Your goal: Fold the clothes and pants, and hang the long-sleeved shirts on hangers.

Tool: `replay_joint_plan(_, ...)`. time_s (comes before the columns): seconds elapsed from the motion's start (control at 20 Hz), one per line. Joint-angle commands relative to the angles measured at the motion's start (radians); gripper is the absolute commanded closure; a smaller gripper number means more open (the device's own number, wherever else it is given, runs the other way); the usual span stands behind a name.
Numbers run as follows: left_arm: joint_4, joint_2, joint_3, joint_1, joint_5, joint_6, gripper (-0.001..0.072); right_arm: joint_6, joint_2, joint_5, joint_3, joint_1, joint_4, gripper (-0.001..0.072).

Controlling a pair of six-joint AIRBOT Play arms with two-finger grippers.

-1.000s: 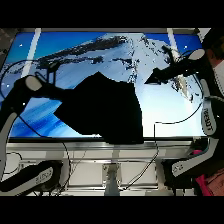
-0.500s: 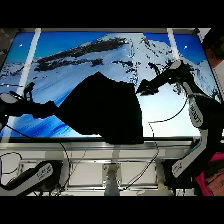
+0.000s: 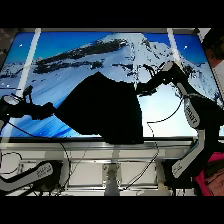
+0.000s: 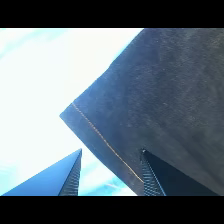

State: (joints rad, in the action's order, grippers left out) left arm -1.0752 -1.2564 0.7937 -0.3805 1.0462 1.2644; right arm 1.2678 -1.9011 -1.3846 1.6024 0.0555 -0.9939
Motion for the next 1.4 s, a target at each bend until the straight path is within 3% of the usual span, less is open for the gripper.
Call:
replay_joint_plan(0.0,-0.002,-0.025,0.000,-0.022,0.003,0.008,0.0281,-0.002,-0.001,0.008,0.000,0.002,-0.013,0.0266)
replay_joint_plan(0.15,-0.002,-0.045,-0.001,-0.029,0.073,0.011,0.0281,-0.002,-0.001,0.017,0.000,0.002,-0.013,0.0266)
replay_joint_plan(0.3,0.010,-0.085,0.000,-0.018,0.062,0.011,0.0307,-0.002,-0.001,0.015,0.000,0.002,-0.013,0.0266)
replay_joint_plan(0.4,0.013,-0.100,0.000,-0.015,0.049,0.011,0.0427,-0.002,-0.001,0.012,0.000,0.002,-0.012,0.0267)
replay_joint_plan(0.45,0.016,-0.101,0.000,-0.013,0.039,0.011,0.0548,-0.002,-0.001,0.008,0.000,0.002,-0.012,0.0267)
replay_joint_plan(0.5,0.031,-0.101,0.000,-0.014,0.026,0.011,0.0616,-0.002,-0.001,0.006,0.000,0.002,-0.012,0.0267)
replay_joint_plan(0.55,0.053,-0.101,0.000,-0.014,0.008,0.010,0.0631,-0.002,-0.001,0.005,0.000,0.002,-0.013,0.0267)
replay_joint_plan(0.6,0.073,-0.101,0.000,-0.013,-0.013,0.010,0.0702,-0.002,-0.001,0.004,0.000,0.002,-0.013,0.0268)
replay_joint_plan(0.7,0.121,-0.101,0.000,-0.011,-0.061,0.010,0.0700,-0.002,-0.001,-0.007,0.000,0.002,-0.013,0.0291)
replay_joint_plan(0.8,0.187,-0.101,0.006,-0.005,-0.093,0.010,0.0700,-0.002,-0.001,-0.015,0.000,0.002,-0.012,0.0472)
replay_joint_plan(1.05,0.217,-0.102,0.080,0.048,-0.158,0.011,0.0702,-0.002,-0.001,-0.043,0.000,0.003,0.023,0.0474)
replay_joint_plan(1.2,0.257,-0.125,0.171,0.113,-0.220,0.014,0.0702,0.004,-0.001,-0.070,0.000,0.015,0.027,0.0656)
replay_joint_plan(1.35,0.309,-0.200,0.319,0.190,-0.277,0.026,0.0703,0.008,-0.001,-0.067,0.000,0.056,0.029,0.0687)
